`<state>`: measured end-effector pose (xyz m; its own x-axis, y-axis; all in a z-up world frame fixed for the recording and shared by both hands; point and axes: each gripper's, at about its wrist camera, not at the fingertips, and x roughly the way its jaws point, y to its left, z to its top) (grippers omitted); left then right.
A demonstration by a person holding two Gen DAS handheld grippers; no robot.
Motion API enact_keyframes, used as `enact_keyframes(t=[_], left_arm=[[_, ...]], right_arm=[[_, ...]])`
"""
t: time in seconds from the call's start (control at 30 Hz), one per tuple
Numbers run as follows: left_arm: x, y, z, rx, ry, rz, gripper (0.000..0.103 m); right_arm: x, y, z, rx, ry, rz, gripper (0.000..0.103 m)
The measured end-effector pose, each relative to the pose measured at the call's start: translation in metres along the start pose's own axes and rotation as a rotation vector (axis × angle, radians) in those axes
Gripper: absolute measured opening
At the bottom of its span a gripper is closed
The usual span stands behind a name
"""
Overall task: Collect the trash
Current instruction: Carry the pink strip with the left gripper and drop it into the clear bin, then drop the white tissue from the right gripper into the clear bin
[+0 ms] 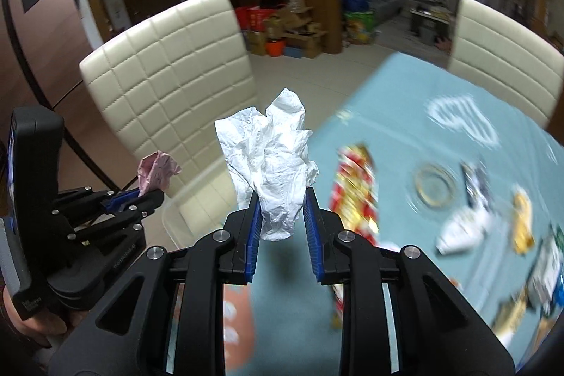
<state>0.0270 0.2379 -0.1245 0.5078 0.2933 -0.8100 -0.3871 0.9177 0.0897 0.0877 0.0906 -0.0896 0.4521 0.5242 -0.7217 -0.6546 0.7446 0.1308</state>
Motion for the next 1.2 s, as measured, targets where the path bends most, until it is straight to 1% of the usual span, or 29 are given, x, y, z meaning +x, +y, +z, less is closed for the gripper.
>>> enact_keyframes(t=[0.07,0.1,0.13,0.17,0.2,0.23,0.27,0.3,0.4,0.57,0.6,0.67,0.7,0.73,0.77,0.83,0.93,1.03,1.2], left_arm=[[0.009,0.01,0.008,-0.016,0.007,0.001,0.012],[0.014,0.015,0.01,-0.026,0.014,0.005,0.016],[0.023,0.022,0.017,-0.055,0.031,0.0,0.023],[0.026,0.027,0.017,-0.077,0.04,-0.003,0.051],[0.027,0.032,0.017,-0.097,0.042,0.004,0.076],[0.027,0.039,0.019,-0.131,0.019,0.028,0.079],[0.027,0.045,0.02,-0.152,-0.003,0.044,0.079],[0.027,0.047,0.019,-0.158,-0.009,0.047,0.08],[0.035,0.06,0.02,-0.172,0.014,0.089,0.08],[0.039,0.081,0.011,-0.228,0.034,0.134,0.08],[0.039,0.085,0.01,-0.242,0.039,0.141,0.08],[0.036,0.089,0.005,-0.258,0.046,0.143,0.08],[0.036,0.092,0.004,-0.268,0.054,0.139,0.08],[0.036,0.093,0.003,-0.274,0.057,0.135,0.08],[0.034,0.094,0.001,-0.282,0.058,0.134,0.08],[0.029,0.092,0.0,-0.286,0.052,0.141,0.08],[0.023,0.087,0.0,-0.275,0.041,0.131,0.08],[0.015,0.076,0.003,-0.25,0.024,0.123,0.08],[-0.001,0.047,0.007,-0.195,-0.001,0.081,0.08]], right_arm=[[0.011,0.01,0.011,-0.015,0.001,0.009,0.027],[0.017,0.014,0.016,-0.022,0.002,0.011,0.027],[0.023,0.016,0.021,-0.029,0.004,0.013,0.027],[0.026,0.017,0.024,-0.034,0.005,0.014,0.027],[0.032,0.017,0.027,-0.042,0.007,0.014,0.027],[0.037,0.018,0.03,-0.051,0.01,0.014,0.027],[0.043,0.02,0.032,-0.063,0.017,0.018,0.027],[0.046,0.021,0.032,-0.072,0.024,0.023,0.027],[0.061,0.029,0.034,-0.098,0.044,0.042,0.027],[0.079,0.041,0.038,-0.121,0.072,0.082,0.027],[0.081,0.044,0.039,-0.123,0.08,0.09,0.029],[0.083,0.046,0.039,-0.123,0.092,0.097,0.061],[0.08,0.046,0.039,-0.114,0.072,0.091,0.086],[0.073,0.045,0.038,-0.106,0.03,0.079,0.089],[0.07,0.045,0.037,-0.112,0.017,0.074,0.089],[0.068,0.047,0.036,-0.134,0.023,0.062,0.089],[0.061,0.038,0.032,-0.099,0.028,0.06,0.089],[0.049,0.027,0.027,-0.075,0.025,0.04,0.089],[0.025,0.001,0.012,-0.017,0.014,-0.008,0.089]])
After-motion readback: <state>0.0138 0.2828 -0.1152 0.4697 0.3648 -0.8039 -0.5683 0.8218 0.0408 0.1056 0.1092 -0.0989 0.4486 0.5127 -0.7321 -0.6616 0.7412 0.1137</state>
